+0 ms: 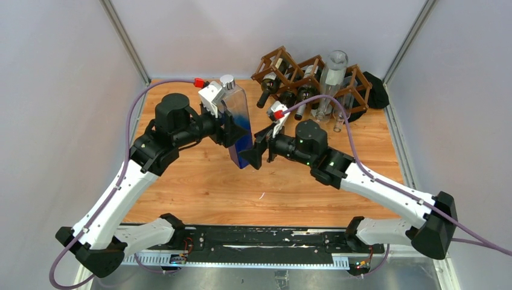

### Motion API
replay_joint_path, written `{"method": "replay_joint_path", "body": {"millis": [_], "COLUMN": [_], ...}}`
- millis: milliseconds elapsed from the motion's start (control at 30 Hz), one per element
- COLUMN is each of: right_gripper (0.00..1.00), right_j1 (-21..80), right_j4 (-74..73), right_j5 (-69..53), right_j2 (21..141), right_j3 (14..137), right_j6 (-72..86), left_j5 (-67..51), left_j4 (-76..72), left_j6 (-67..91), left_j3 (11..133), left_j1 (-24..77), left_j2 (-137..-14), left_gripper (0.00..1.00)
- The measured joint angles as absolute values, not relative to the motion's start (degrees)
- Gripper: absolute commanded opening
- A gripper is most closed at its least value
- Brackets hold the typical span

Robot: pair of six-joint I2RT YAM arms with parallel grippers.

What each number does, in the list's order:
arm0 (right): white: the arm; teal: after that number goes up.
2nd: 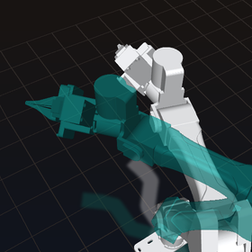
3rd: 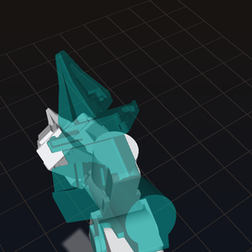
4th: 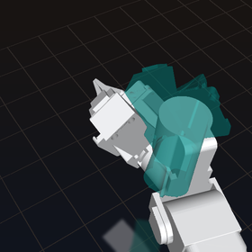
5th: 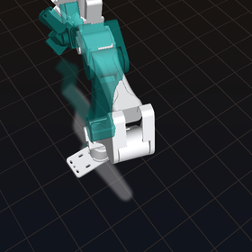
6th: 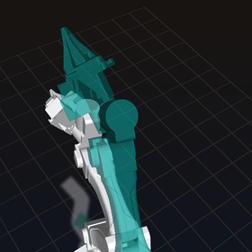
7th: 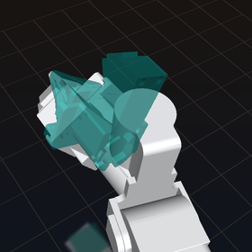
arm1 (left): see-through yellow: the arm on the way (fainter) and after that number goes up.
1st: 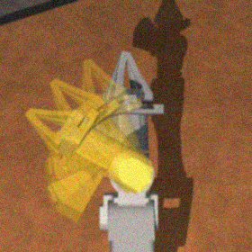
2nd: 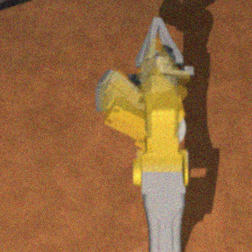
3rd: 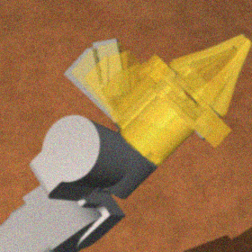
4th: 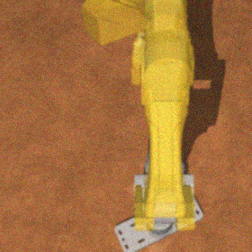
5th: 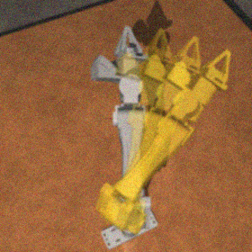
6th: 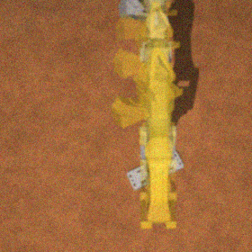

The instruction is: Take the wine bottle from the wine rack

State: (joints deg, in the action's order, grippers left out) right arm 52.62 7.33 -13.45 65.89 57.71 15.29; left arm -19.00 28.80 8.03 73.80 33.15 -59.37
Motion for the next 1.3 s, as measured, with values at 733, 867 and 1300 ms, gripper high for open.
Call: {"method": "replay_joint_path", "body": {"millis": [733,867,1300], "right_gripper": [0.0,0.0,0.0], "right_j1": [62.7,63.0,63.6], "right_j4": [17.7,17.1,15.2], "right_j5": [11.2,12.7,13.5], "right_j2": [75.1,75.1,75.1], "right_j3": [55.5,55.2,55.2], "right_j6": [2.7,2.2,1.9], "left_j5": [-15.8,-15.6,-15.3], "left_j4": [25.8,24.8,21.9], "left_j6": [15.9,16.8,17.4], "left_j3": [78.2,78.4,73.2], "left_j1": [31.1,30.9,30.5], "left_j2": [-59.0,-58.7,-56.3], "left_gripper": [0.99,0.96,0.91]}}
